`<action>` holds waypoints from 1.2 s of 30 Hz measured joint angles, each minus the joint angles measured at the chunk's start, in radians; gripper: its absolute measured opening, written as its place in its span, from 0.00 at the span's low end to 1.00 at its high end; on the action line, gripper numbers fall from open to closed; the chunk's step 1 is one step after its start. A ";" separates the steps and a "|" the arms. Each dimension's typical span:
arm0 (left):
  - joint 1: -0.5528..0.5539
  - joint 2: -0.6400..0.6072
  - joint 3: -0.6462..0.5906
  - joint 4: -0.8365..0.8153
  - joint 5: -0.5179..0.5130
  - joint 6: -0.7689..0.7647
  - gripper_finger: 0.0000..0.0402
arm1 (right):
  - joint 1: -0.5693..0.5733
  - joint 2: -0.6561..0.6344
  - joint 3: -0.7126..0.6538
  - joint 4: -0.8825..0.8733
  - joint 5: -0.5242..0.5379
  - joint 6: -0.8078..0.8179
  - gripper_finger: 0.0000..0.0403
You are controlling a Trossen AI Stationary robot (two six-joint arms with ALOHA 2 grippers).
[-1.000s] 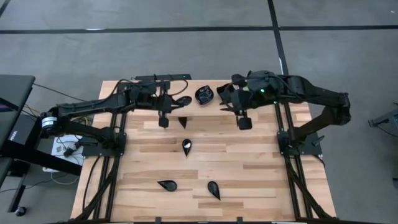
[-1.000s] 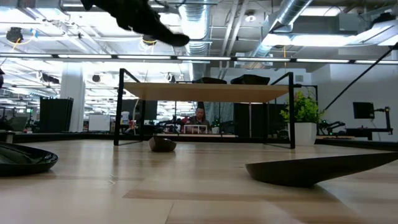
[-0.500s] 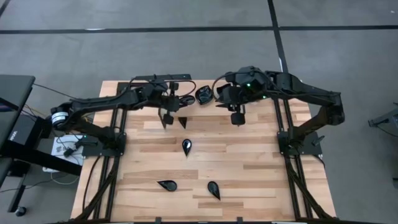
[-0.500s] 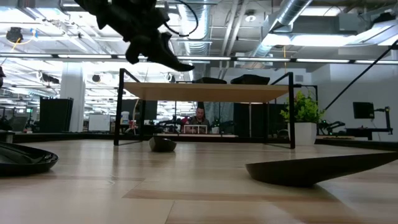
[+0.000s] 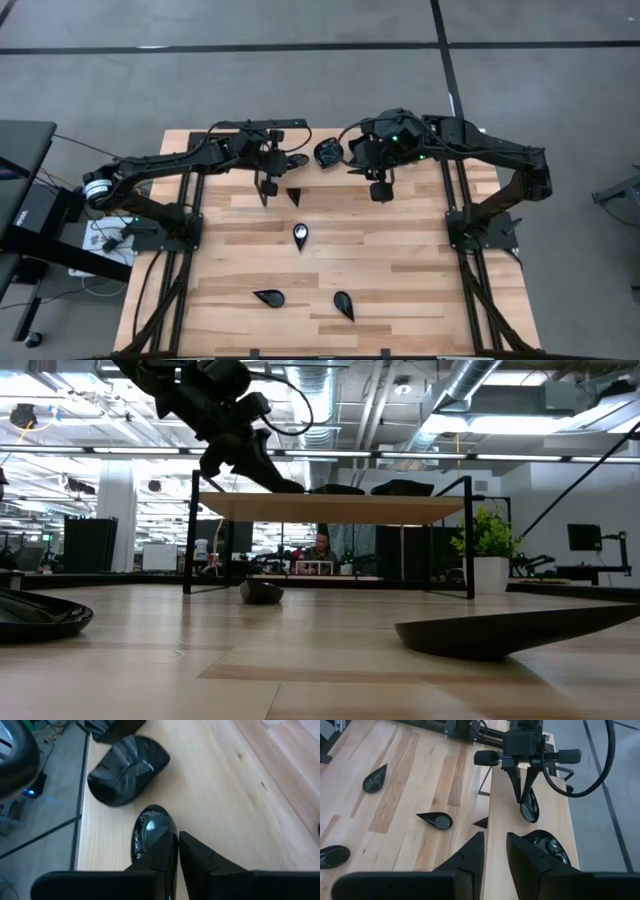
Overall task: Pick & Place Mini shaped plates
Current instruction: Put the black drop shaped plate on the shelf, then stack the black drop shaped plate on the black drop shaped plate on the shelf
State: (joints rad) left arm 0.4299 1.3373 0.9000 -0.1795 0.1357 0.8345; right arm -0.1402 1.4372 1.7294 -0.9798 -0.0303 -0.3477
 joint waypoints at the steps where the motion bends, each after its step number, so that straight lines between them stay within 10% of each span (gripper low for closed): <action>1: 0.005 0.000 -0.004 0.001 0.000 0.000 0.10 | 0.000 0.000 0.000 0.000 0.000 0.000 0.19; 23: 0.014 -0.006 -0.026 0.024 0.001 -0.116 0.23 | 0.000 0.000 0.000 0.000 0.000 0.007 0.19; 36: -0.059 -0.268 -0.029 0.045 -0.004 -0.348 0.25 | 0.000 0.015 0.000 -0.007 0.000 0.083 0.19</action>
State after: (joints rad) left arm 0.3705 1.0688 0.8713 -0.1346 0.1318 0.4860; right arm -0.1402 1.4523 1.7294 -0.9865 -0.0299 -0.2652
